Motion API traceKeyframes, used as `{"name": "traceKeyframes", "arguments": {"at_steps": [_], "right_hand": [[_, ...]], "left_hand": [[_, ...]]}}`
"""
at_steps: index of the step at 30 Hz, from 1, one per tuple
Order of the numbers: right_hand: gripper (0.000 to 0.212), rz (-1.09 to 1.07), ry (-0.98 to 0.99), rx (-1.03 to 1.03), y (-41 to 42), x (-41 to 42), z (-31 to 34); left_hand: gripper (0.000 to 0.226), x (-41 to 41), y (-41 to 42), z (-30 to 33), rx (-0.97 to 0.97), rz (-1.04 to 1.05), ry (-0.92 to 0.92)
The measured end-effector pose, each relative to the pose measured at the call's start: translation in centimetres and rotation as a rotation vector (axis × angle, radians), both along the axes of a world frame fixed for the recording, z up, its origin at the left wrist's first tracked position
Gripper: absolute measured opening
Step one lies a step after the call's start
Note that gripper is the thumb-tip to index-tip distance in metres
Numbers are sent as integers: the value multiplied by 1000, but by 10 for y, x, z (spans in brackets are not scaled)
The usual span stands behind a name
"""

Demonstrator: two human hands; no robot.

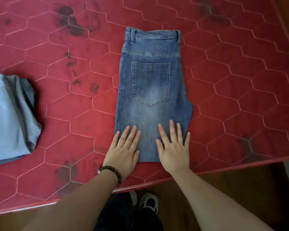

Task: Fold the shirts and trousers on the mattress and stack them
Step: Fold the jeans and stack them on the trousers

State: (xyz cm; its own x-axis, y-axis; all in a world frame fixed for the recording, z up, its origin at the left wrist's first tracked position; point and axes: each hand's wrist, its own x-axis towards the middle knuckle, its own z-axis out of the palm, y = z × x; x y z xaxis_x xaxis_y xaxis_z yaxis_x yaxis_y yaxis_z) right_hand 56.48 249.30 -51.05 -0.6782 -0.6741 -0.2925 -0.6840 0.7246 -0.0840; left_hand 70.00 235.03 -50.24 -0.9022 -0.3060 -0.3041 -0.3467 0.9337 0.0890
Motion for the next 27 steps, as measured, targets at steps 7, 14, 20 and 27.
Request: {"name": "traceKeyframes", "arguments": {"at_steps": [7, 14, 20, 27], "right_hand": [[62, -82, 51, -35, 1, -17, 13], [70, 173, 92, -87, -47, -76, -10], [73, -17, 143, -133, -43, -96, -21], [64, -6, 121, -146, -36, -63, -9]], "left_hand": [[53, -18, -6, 12, 4, 42, 104], [60, -37, -9, -13, -28, -92, 125], [63, -35, -10, -23, -37, -105, 174], [73, -33, -10, -14, 19, -106, 151]]}}
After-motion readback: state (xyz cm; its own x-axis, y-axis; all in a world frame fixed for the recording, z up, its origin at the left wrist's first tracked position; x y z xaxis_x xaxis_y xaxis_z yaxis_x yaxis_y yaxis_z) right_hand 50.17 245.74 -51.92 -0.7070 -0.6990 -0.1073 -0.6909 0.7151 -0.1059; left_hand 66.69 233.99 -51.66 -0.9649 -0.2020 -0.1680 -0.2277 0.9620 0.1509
